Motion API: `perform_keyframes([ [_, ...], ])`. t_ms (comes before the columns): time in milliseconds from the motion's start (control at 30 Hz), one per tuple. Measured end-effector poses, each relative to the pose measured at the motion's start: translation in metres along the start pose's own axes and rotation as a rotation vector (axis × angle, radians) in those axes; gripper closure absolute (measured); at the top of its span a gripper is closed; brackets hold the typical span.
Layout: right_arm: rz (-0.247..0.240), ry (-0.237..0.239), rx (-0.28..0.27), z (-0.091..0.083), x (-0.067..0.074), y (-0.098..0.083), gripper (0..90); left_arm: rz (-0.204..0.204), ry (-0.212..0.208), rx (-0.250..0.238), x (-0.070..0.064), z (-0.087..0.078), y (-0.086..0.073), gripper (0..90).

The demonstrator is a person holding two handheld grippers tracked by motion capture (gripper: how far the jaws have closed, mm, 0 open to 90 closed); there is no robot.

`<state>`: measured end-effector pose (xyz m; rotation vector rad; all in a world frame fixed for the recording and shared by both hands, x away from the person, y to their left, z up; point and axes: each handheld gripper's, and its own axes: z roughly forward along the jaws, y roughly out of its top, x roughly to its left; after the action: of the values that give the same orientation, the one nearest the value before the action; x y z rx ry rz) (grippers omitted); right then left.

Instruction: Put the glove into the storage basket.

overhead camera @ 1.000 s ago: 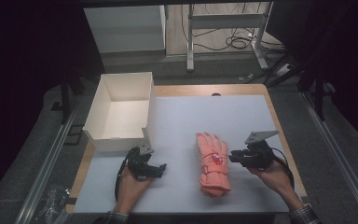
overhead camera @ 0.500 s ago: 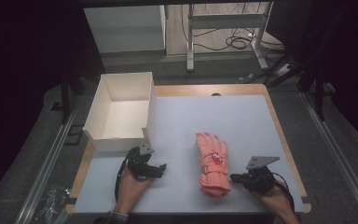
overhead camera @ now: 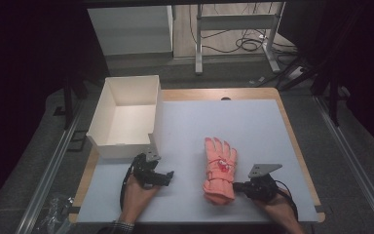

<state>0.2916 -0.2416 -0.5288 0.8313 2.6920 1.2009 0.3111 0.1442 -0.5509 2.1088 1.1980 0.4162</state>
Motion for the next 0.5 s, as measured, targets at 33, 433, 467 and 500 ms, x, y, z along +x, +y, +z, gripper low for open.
perform_keyframes([
  [33,-0.002,0.007,-0.004,0.004,0.0,0.002,87.0,0.0,0.0,0.0,0.0,0.0,0.0,0.1],
  [433,-0.002,0.021,-0.016,0.028,0.006,0.021,86.4,0.001,-0.001,0.002,0.0,0.0,0.0,0.1],
  [467,-0.002,0.021,-0.016,0.028,0.006,0.021,86.4,0.001,-0.001,0.002,0.0,0.0,0.0,0.1],
  [500,-0.001,0.021,-0.015,0.029,0.006,0.022,86.4,0.001,0.0,0.001,0.0,0.0,0.0,0.1],
])
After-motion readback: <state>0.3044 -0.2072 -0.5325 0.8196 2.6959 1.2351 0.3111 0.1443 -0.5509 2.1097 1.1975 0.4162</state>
